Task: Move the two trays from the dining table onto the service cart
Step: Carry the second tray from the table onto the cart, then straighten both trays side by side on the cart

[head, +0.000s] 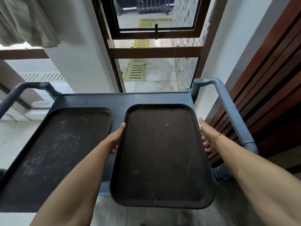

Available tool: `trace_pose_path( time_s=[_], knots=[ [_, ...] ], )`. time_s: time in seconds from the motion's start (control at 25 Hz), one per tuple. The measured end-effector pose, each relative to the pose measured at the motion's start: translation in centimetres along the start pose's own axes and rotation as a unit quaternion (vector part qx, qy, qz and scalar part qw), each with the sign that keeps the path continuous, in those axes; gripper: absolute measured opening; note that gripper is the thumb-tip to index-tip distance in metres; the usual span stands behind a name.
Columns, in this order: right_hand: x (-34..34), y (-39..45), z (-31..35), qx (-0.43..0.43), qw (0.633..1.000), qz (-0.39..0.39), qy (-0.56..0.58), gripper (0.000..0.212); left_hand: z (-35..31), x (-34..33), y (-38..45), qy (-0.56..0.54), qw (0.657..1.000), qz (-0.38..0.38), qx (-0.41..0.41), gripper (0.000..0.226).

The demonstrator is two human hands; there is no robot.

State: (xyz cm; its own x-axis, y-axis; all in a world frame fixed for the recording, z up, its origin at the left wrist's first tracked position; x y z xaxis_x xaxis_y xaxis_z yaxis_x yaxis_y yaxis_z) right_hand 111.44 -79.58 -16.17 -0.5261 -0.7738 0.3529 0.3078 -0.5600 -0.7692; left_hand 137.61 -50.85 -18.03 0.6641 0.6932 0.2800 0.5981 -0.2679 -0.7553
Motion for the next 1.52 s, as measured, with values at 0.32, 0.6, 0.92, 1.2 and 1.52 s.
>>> trace_pose_path(
  time_s=[0.32,0.6,0.92,1.2,1.52],
  knots=[
    [0.3,2.4,-0.8,-0.006,0.998,-0.041,0.042,0.076,0.8,-0.9,1.2,-0.013,1.000,0.025,0.011,0.096],
    [0.8,3.0,-0.8,0.015,0.995,-0.087,0.045,0.081,1.3,-1.0,1.7,-0.014,0.999,0.031,0.014,0.092],
    [0.6,3.2,-0.9,0.041,0.990,-0.133,0.016,0.078,1.6,-1.1,1.3,-0.004,1.000,0.029,-0.003,0.081],
    [1.4,1.6,0.5,0.061,0.973,-0.205,-0.085,0.068,1.7,-0.7,0.4,-0.017,0.999,0.038,-0.020,0.080],
    [-2.8,-2.7,5.5,0.197,0.929,-0.196,-0.246,0.060,-1.4,4.3,-2.4,0.064,0.977,-0.045,-0.200,0.077]
  ],
)
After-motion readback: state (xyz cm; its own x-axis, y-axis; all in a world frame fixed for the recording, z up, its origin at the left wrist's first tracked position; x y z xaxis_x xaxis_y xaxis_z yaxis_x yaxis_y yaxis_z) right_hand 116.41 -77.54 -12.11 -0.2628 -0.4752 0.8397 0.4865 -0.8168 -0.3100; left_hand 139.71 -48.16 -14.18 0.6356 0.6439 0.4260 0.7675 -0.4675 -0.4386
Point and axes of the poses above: each hand's wrist, its own y-axis towards the middle knuckle, its own x-axis out of the back of the hand, z = x × y, the point moved 9 cm from there along y, towards the middle knuckle, and after that the axes turned 9 degrees about -y, right-handed, at the moved point
